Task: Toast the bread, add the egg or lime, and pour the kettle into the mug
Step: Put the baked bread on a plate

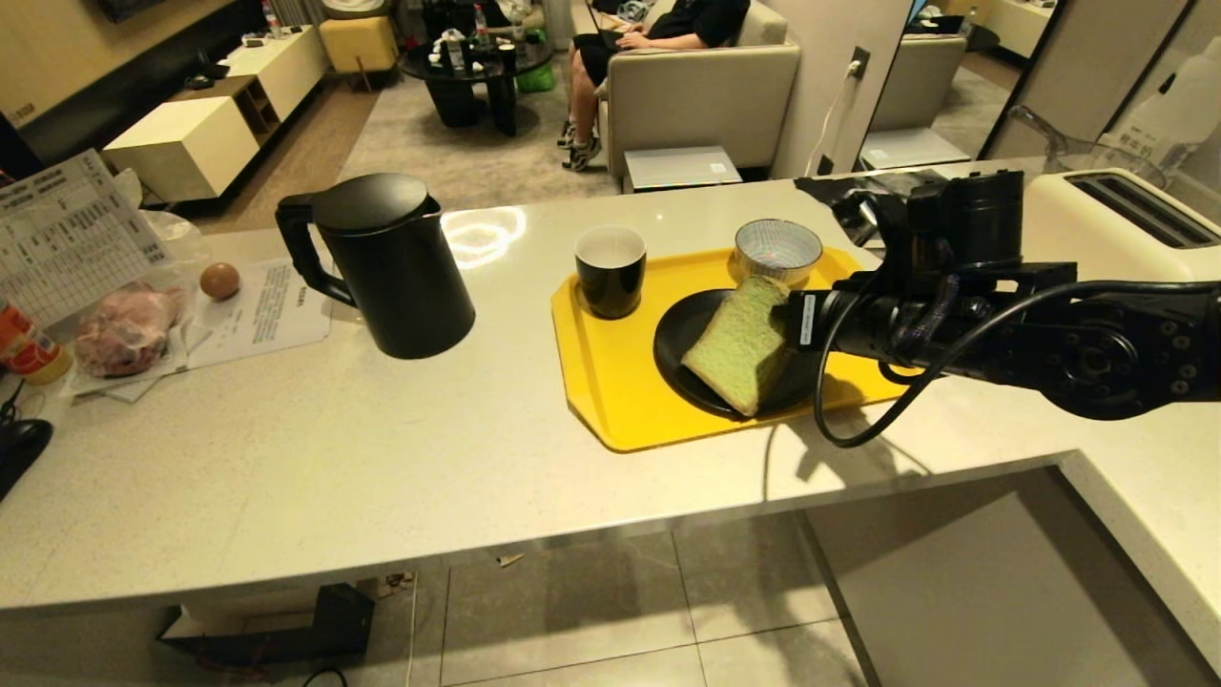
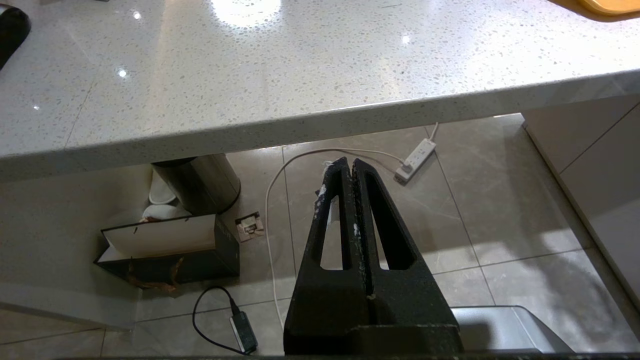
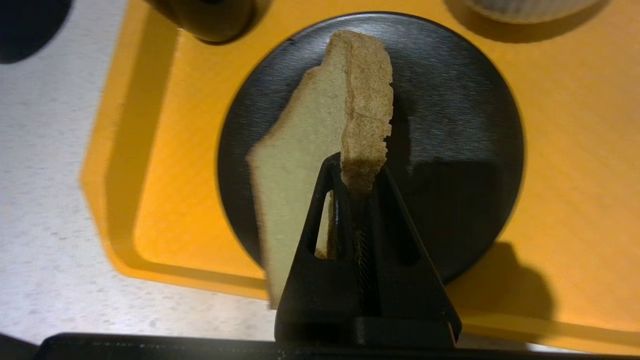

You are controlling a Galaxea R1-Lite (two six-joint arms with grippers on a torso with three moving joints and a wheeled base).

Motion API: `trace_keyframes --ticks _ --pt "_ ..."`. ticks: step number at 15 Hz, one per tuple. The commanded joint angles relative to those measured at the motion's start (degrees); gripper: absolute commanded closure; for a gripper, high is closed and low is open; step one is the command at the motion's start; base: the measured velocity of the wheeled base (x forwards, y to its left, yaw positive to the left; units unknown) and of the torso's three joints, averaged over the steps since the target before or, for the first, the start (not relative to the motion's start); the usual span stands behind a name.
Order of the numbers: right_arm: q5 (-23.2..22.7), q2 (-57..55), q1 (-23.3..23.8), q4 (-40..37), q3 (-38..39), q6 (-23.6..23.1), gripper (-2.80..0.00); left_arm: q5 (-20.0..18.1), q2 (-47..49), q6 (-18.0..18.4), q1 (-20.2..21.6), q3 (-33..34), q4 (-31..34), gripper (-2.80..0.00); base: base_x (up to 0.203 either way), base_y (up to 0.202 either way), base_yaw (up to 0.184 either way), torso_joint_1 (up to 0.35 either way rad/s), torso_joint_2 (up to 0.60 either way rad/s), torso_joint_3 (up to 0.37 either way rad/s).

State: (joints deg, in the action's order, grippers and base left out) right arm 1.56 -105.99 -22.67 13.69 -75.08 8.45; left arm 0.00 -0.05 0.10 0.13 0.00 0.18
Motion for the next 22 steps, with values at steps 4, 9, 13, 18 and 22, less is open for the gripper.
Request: trace_keyframes --ticks 4,9,13,18,22 --pt "0.0 -0.2 3.8 0.1 1.2 -2.0 0.00 0.0 0.0 0.0 0.0 0.0 0.0 0.00 0.000 0.000 0.000 0.000 0.00 0.000" --pt "-0.1 1.2 5.2 0.2 4.7 -5.3 0.00 0.0 0.0 0.0 0.0 0.0 0.0 0.00 0.000 0.000 0.000 0.000 0.00 0.000" --pt "-0.1 2.4 5.2 0.2 5.9 -5.6 0.00 0.0 0.0 -0.1 0.0 0.0 0.0 0.00 0.000 0.000 0.000 0.000 0.00 0.000" --pt "-0.1 3.5 5.2 0.2 7.3 -5.6 0.00 0.0 0.0 0.0 0.0 0.0 0.0 0.00 0.000 0.000 0.000 0.000 0.00 0.000" --pt "-0.1 3.8 5.2 0.2 8.0 -6.4 0.00 0.0 0.0 0.0 0.0 0.0 0.0 0.00 0.000 0.000 0.000 0.000 0.00 0.000"
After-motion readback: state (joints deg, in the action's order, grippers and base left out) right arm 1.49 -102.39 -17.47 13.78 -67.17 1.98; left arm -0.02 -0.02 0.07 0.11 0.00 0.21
